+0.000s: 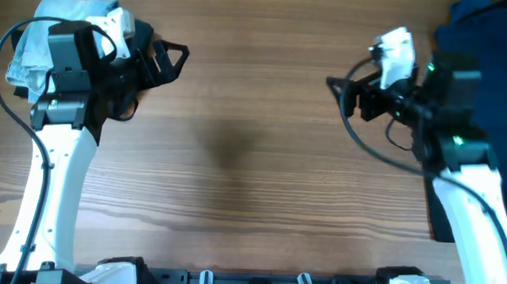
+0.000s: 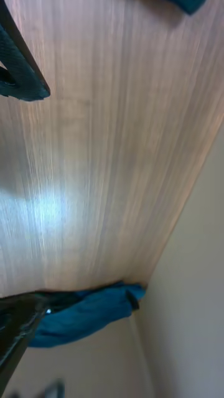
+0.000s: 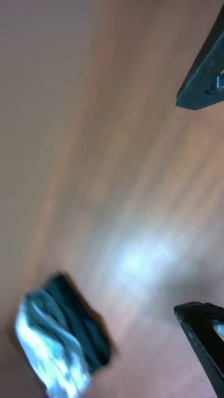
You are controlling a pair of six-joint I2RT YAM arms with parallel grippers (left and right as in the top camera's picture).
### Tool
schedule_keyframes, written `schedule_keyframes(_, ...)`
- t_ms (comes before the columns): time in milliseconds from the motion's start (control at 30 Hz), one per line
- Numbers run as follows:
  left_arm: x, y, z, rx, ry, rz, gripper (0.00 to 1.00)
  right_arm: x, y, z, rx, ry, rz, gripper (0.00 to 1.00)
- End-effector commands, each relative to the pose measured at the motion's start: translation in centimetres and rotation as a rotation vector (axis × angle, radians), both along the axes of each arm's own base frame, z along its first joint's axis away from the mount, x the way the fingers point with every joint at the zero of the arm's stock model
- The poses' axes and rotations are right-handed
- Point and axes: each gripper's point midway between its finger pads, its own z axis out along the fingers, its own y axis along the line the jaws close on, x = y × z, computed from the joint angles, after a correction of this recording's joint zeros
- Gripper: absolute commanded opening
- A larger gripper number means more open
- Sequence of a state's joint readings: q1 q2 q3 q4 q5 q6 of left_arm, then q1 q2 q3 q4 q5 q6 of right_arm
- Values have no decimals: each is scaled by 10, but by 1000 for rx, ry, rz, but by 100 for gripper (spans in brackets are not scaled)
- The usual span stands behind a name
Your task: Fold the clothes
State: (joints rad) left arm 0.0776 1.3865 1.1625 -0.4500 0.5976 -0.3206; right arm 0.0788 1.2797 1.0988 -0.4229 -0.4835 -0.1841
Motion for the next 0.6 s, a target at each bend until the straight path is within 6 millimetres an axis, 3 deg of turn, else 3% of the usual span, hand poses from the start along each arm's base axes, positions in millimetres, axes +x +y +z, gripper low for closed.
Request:
schedule_keyframes(0,-2,-9,8,-24,-21,-43,100,1,20,-18,80,87,109,100)
schedule_keyframes(67,-2,-12,5,0,-11,-32,99,8,18,-27,69,105,94,100)
schedule_keyframes(167,1,-14,5,88,6,21,100,26,-8,-22,-24,89,-68,99)
schedule_keyframes(233,2,-14,12,152,14,60,99,38,-37,-4,-127,58,-214,97)
schedule_keyframes(267,2,-14,19,194,24,86,99,45,-61,14,-206,23,-339,94)
schedule_keyframes(400,0,-17,30,246,70,105,99,61,-119,61,-309,-101,-629,93)
schedule_keyframes(467,-2,-23,23,254,105,86,99,69,-137,64,-301,-123,-672,94)
schedule_keyframes(500,-4,-26,17,262,124,72,99,78,-149,58,-282,-116,-679,100)
schedule_keyframes(567,-6,-32,4,275,163,48,100,90,-166,42,-248,-90,-671,100)
